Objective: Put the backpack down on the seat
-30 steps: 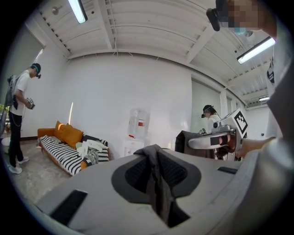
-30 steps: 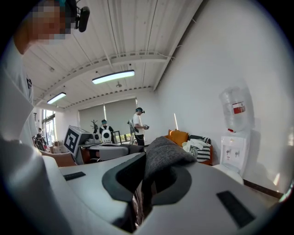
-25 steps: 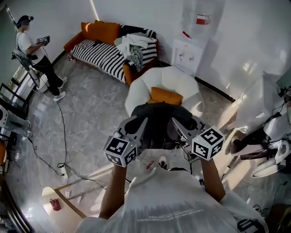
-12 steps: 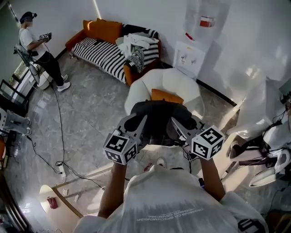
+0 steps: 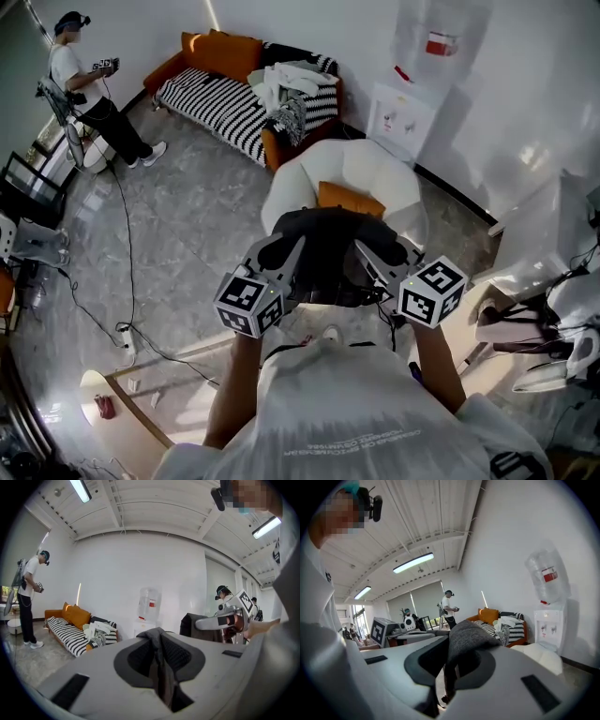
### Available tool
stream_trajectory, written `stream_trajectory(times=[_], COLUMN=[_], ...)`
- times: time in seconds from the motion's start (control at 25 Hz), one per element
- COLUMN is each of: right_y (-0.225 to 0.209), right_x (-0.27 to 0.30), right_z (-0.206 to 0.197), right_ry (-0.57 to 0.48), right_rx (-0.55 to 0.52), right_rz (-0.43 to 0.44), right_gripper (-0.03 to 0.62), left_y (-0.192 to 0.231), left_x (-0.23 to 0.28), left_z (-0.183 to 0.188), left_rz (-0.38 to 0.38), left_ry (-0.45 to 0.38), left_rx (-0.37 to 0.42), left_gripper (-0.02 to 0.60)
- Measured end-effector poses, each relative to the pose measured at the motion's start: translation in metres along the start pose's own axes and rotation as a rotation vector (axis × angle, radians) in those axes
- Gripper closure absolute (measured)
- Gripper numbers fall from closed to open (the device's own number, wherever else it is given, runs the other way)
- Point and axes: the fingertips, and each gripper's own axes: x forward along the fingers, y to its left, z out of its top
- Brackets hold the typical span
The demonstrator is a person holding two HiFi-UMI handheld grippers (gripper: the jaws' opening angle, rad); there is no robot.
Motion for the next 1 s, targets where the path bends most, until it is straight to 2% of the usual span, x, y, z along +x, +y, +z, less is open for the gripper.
stream_trajectory(times=[0.12, 0.4, 0.68, 1.0], right_y=[-0.006, -0.025, -0.044, -0.064], right_x=[-0.002, 0.01, 0.014, 0.023], right_z=[0.008, 0.016, 0.015, 0.005], right_ry=[-0.023, -0.008, 0.003, 0.021], right_rx=[0.056, 0.042, 0.011, 0.004], right_rz=[0.036, 0.053, 0.018, -0.033], right_gripper=[0.559, 0.56, 0.559, 0.559], left_y=[0.0, 0.009, 0.014, 0.026], left_x=[0.007, 0.025, 0.046, 0.069], left_z=[0.002, 0.004, 0.007, -0.002], left_rz=[0.011, 0.039, 0.027, -0.004], left_ry=[-0.004, 0.005, 0.009, 0.039], left_rx=[-0.004, -0.02, 0.006, -0.018], left_gripper=[0.517, 0.517, 0.515, 0.517])
